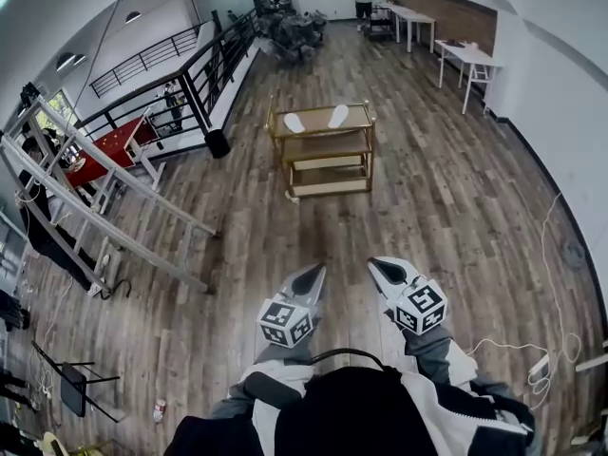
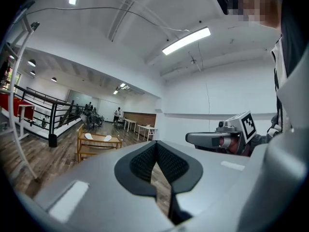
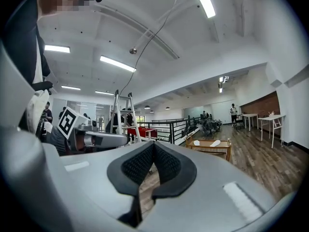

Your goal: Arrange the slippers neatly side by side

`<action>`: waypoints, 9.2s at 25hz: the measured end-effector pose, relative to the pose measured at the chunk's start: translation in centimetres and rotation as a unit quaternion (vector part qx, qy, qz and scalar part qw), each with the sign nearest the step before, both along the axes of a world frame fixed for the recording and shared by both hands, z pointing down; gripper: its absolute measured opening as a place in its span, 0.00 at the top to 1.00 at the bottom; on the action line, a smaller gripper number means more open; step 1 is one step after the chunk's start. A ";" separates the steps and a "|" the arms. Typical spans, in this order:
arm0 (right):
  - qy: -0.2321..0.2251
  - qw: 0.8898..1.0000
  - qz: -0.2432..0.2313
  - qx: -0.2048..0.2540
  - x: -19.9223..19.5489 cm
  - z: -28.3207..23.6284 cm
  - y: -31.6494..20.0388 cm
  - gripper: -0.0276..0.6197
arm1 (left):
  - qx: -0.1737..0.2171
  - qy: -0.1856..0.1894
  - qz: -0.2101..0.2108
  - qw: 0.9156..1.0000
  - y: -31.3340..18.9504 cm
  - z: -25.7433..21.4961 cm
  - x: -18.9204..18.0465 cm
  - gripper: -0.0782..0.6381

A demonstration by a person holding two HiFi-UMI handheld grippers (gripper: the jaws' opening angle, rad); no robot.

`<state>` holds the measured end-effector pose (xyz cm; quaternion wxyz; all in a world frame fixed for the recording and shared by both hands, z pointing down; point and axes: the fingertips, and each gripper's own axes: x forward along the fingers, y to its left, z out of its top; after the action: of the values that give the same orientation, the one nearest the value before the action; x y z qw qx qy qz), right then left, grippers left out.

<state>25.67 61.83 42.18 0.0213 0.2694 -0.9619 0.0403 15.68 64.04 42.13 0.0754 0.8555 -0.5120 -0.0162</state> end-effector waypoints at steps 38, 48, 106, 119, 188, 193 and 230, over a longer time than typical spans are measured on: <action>0.037 0.998 0.044 -0.004 -14.6 1.6 -28.4 0.95 | -0.009 0.021 0.093 0.995 -31.3 1.9 -12.7 0.87; 0.040 0.999 0.026 -0.021 -15.7 2.7 -36.9 0.95 | -0.028 0.029 0.081 0.996 -39.1 3.5 -13.6 0.87; 0.059 0.998 -0.016 -0.029 -31.4 2.9 -93.7 0.95 | -0.014 0.037 0.006 0.999 -96.5 2.7 -32.1 0.87; 0.049 0.995 -0.083 -0.027 -30.9 2.5 -101.6 0.95 | -0.024 0.005 -0.062 0.998 -101.9 1.7 -31.4 0.87; 0.125 0.986 0.049 -0.095 -16.5 6.1 -105.9 0.95 | -0.476 -0.109 -0.218 0.845 -110.8 38.9 -43.6 0.72; 0.118 0.987 0.051 -0.100 -16.1 6.2 -105.8 0.95 | -0.465 -0.108 -0.225 0.849 -111.1 38.1 -43.5 0.85; 0.051 0.991 -0.115 -0.048 -32.0 5.0 -105.2 0.95 | -0.042 -0.013 -0.096 0.994 -104.7 2.8 -35.9 0.85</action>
<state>-6.29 -43.36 47.18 0.0881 0.1577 -0.9810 0.0701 -20.26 -40.62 44.92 0.1029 0.7988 -0.5927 0.0091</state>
